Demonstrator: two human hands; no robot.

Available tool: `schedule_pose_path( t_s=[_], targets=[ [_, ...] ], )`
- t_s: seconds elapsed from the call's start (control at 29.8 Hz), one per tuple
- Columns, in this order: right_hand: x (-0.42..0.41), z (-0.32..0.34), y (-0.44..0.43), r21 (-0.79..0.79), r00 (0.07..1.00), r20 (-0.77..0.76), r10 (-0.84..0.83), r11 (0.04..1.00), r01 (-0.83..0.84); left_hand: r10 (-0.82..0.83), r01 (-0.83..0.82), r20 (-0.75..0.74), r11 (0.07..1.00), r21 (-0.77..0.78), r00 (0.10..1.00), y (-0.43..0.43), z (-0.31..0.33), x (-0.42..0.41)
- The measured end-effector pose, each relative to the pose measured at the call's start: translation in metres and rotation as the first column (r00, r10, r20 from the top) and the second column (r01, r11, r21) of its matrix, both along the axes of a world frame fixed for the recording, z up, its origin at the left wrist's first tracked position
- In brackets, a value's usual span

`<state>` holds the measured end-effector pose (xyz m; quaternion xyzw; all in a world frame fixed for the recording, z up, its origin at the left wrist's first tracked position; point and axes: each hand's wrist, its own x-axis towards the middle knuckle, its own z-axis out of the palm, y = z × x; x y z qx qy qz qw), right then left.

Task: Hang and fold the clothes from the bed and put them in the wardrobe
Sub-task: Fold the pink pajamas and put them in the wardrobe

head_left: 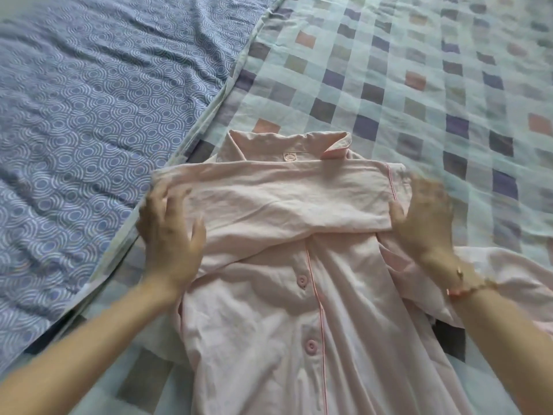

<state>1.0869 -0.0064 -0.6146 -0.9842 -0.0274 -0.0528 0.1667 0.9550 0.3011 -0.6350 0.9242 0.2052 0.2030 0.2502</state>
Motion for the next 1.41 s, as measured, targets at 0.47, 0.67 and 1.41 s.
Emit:
schedule_pose_path(
  t_s=[0.47, 0.67, 1.41],
  targets=[
    [-0.264, -0.004, -0.138, 0.034, 0.855, -0.519, 0.016, 0.999, 0.002, -0.067, -0.381, -0.549, 0.651, -0.656, 0.833, -0.094, 0.002, -0.255],
    [-0.298, 0.011, -0.160, 0.097, 0.729, -0.647, 0.225, 0.972, -0.214, -0.250, -0.195, -0.569, 0.770, -0.607, 0.783, -0.151, 0.021, -0.320],
    [-0.316, 0.036, -0.172, 0.085, 0.990, 0.023, -0.136, 0.987, 0.134, 0.229, -0.184, -0.302, 0.968, 0.169, 0.925, -0.111, 0.053, -0.357]
  ],
)
